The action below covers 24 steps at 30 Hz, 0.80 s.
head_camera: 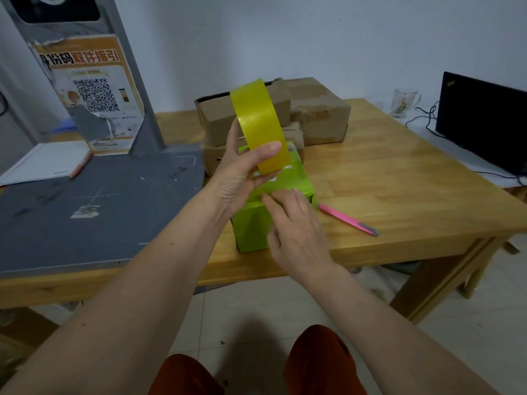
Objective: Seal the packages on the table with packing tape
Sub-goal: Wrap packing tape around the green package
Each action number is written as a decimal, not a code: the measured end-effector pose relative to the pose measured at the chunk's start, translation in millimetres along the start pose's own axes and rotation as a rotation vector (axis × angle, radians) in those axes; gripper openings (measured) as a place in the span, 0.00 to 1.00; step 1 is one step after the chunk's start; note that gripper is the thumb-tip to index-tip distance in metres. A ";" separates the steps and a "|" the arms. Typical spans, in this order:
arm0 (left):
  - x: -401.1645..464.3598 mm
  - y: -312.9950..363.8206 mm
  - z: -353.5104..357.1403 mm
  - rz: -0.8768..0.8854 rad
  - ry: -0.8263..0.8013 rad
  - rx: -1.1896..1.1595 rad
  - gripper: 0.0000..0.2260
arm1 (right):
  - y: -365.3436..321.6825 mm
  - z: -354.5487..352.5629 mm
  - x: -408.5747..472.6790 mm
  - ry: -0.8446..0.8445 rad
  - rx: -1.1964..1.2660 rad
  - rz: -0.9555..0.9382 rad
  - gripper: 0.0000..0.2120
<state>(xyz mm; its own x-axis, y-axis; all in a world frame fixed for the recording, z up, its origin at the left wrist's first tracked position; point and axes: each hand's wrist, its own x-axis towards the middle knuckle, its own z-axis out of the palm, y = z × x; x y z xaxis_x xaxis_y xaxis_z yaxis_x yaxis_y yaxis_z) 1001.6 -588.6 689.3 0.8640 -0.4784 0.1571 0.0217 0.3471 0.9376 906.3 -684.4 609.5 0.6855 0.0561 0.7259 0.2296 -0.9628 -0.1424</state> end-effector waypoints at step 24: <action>-65.3 32.3 -83.7 0.097 0.151 0.036 0.42 | -111.4 5.1 77.0 -0.050 1.410 1.124 0.10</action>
<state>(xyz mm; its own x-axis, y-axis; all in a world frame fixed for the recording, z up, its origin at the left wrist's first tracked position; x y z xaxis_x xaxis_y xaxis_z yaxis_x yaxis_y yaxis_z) 988.0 -478.6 683.4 0.9269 -0.3167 0.2014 -0.0810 0.3551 0.9313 937.1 -571.5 677.8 0.9233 -0.3630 -0.1259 0.0240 0.3815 -0.9241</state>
